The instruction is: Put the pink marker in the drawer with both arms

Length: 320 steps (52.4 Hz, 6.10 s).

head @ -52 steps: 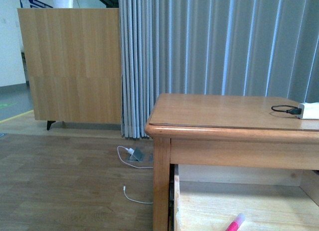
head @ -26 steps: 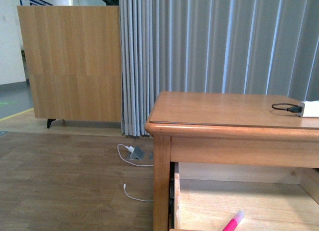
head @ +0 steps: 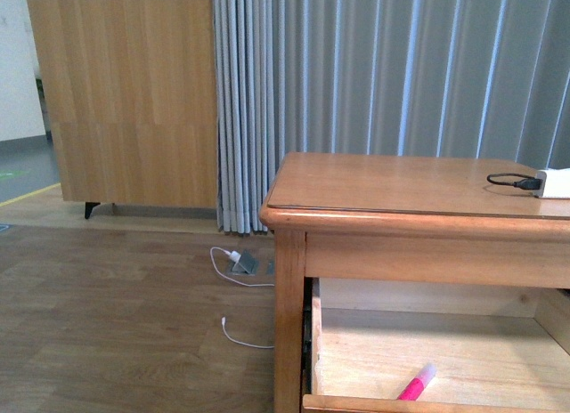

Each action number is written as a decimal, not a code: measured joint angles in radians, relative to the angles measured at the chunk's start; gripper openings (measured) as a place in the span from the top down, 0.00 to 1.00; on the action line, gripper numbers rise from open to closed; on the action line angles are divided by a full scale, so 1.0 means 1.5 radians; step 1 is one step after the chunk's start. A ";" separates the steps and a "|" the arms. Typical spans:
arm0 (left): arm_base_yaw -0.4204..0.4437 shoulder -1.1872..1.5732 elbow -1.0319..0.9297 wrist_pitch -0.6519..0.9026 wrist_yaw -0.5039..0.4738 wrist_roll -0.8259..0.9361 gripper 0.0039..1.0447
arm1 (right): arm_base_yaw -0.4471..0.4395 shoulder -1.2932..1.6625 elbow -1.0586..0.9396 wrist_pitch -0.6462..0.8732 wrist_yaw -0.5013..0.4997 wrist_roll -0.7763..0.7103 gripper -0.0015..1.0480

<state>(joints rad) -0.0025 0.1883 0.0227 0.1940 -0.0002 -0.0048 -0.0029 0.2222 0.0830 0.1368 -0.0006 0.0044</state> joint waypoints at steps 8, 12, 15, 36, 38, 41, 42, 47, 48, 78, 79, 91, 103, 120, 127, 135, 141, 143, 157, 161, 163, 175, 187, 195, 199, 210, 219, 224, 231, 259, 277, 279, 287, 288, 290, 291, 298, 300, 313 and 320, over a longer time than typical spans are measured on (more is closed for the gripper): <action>0.000 -0.098 0.000 -0.119 0.000 0.000 0.96 | 0.000 0.000 0.000 0.000 0.000 0.000 0.08; 0.000 -0.121 0.000 -0.127 0.000 0.000 0.86 | 0.000 0.000 0.000 0.000 0.000 0.000 0.08; 0.000 -0.121 0.000 -0.128 0.000 0.000 0.75 | 0.010 0.005 0.004 -0.018 0.034 -0.010 0.08; 0.000 -0.123 0.000 -0.128 0.000 0.000 0.09 | -0.004 0.234 0.087 -0.215 0.000 -0.014 0.08; 0.000 -0.123 0.000 -0.128 0.000 0.001 0.04 | -0.007 0.278 0.095 -0.199 -0.016 -0.014 0.08; 0.000 -0.123 0.000 -0.128 0.000 0.000 0.06 | -0.009 0.350 0.109 -0.169 -0.026 -0.014 0.08; 0.000 -0.123 0.000 -0.128 0.000 0.000 0.06 | -0.009 0.373 0.115 -0.160 -0.029 -0.014 0.08; 0.000 -0.123 0.000 -0.128 0.000 0.000 0.06 | -0.005 0.481 0.143 -0.111 -0.031 -0.014 0.08; 0.000 -0.123 0.000 -0.128 0.000 0.000 0.06 | -0.004 0.493 0.146 -0.105 -0.031 -0.013 0.08; 0.000 -0.123 0.000 -0.128 0.000 0.000 0.06 | 0.024 0.959 0.327 0.151 0.016 0.033 0.08; 0.000 -0.123 0.000 -0.128 0.000 0.000 0.06 | 0.024 0.970 0.333 0.160 0.017 0.036 0.08; 0.000 -0.123 0.000 -0.128 0.000 0.000 0.06 | 0.025 1.075 0.405 0.255 0.031 0.035 0.08; 0.000 -0.123 0.000 -0.128 0.000 0.000 0.06 | 0.032 1.165 0.484 0.331 0.053 0.033 0.08; 0.000 -0.123 0.000 -0.128 0.000 0.000 0.06 | 0.037 1.252 0.582 0.380 0.073 0.037 0.08; 0.000 -0.123 0.000 -0.128 0.000 0.000 0.06 | 0.036 1.283 0.617 0.391 0.077 0.038 0.08; 0.000 -0.123 0.000 -0.128 0.000 0.000 0.06 | 0.034 1.300 0.636 0.396 0.076 0.041 0.08; 0.000 -0.123 0.000 -0.128 0.000 0.000 0.06 | 0.033 1.307 0.648 0.398 0.076 0.042 0.08; 0.000 -0.123 0.000 -0.128 0.000 0.000 0.06 | 0.033 1.308 0.650 0.399 0.075 0.042 0.08; 0.000 -0.123 0.000 -0.128 0.000 0.000 0.06 | 0.032 1.299 0.643 0.396 0.075 0.041 0.08; 0.000 -0.123 0.000 -0.128 0.000 0.000 0.06 | 0.030 1.276 0.620 0.389 0.083 0.043 0.08; 0.000 -0.123 0.000 -0.128 0.000 0.000 0.06 | 0.029 1.260 0.606 0.384 0.082 0.047 0.08; 0.000 -0.123 0.000 -0.128 0.000 0.000 0.06 | 0.027 1.105 0.479 0.346 0.047 0.064 0.08; 0.000 -0.123 0.000 -0.128 0.000 0.000 0.06 | 0.007 0.842 0.332 0.241 -0.017 0.075 0.08; 0.000 -0.123 0.000 -0.128 0.000 0.000 0.06 | -0.033 0.650 0.255 0.119 -0.068 0.073 0.08; 0.000 -0.123 0.000 -0.128 0.000 0.000 0.06 | -0.054 0.559 0.222 0.058 -0.097 0.067 0.08; 0.000 -0.123 0.000 -0.128 0.000 0.000 0.06 | -0.155 0.306 0.152 -0.111 -0.175 0.064 0.08; 0.000 -0.123 0.000 -0.128 0.000 0.000 0.06 | -0.183 0.252 0.144 -0.129 -0.182 0.066 0.08; 0.000 -0.123 0.000 -0.128 0.000 0.000 0.06 | -0.181 0.248 0.114 -0.055 -0.176 0.052 0.13; 0.000 -0.123 0.000 -0.128 0.000 0.000 0.06 | -0.151 0.202 0.028 0.157 -0.142 0.017 0.35; 0.000 -0.123 0.000 -0.128 0.000 0.000 0.06 | -0.001 0.054 -0.029 0.084 -0.002 -0.001 0.98; 0.000 -0.123 0.000 -0.129 0.000 0.000 0.06 | 0.000 -0.019 -0.052 0.041 0.000 -0.001 0.98; 0.000 -0.123 0.000 -0.129 0.000 0.000 0.06 | 0.000 -0.024 -0.052 0.035 0.000 -0.001 0.98; 0.000 -0.123 0.000 -0.129 0.000 0.000 0.06 | 0.000 -0.132 -0.051 -0.086 0.000 -0.001 0.98; 0.000 -0.123 0.000 -0.129 0.000 0.001 0.06 | 0.000 -0.140 -0.051 -0.087 0.000 -0.001 0.98; 0.000 -0.123 0.000 -0.129 0.000 0.000 0.06 | 0.000 -0.144 -0.051 -0.087 0.000 -0.001 0.98; 0.000 -0.123 0.000 -0.129 0.000 0.000 0.06 | 0.000 -0.144 -0.051 -0.089 0.000 -0.001 0.98; 0.000 -0.123 0.000 -0.129 0.000 0.000 0.06 | 0.000 -0.145 -0.051 -0.090 0.000 -0.001 0.98; 0.000 -0.123 0.000 -0.129 0.000 0.000 0.06 | 0.000 -0.145 -0.051 -0.090 0.000 -0.001 0.98; 0.000 -0.123 0.000 -0.129 0.000 0.000 0.06 | 0.000 -0.145 -0.051 -0.090 0.000 -0.002 0.88; 0.000 -0.123 0.000 -0.129 0.000 0.000 0.06 | 0.000 -0.145 -0.051 -0.090 0.000 -0.002 0.62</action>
<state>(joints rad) -0.0025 0.0044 0.0231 0.0006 -0.0002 -0.0044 -0.0029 0.0044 0.0059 0.0013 -0.0006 0.0017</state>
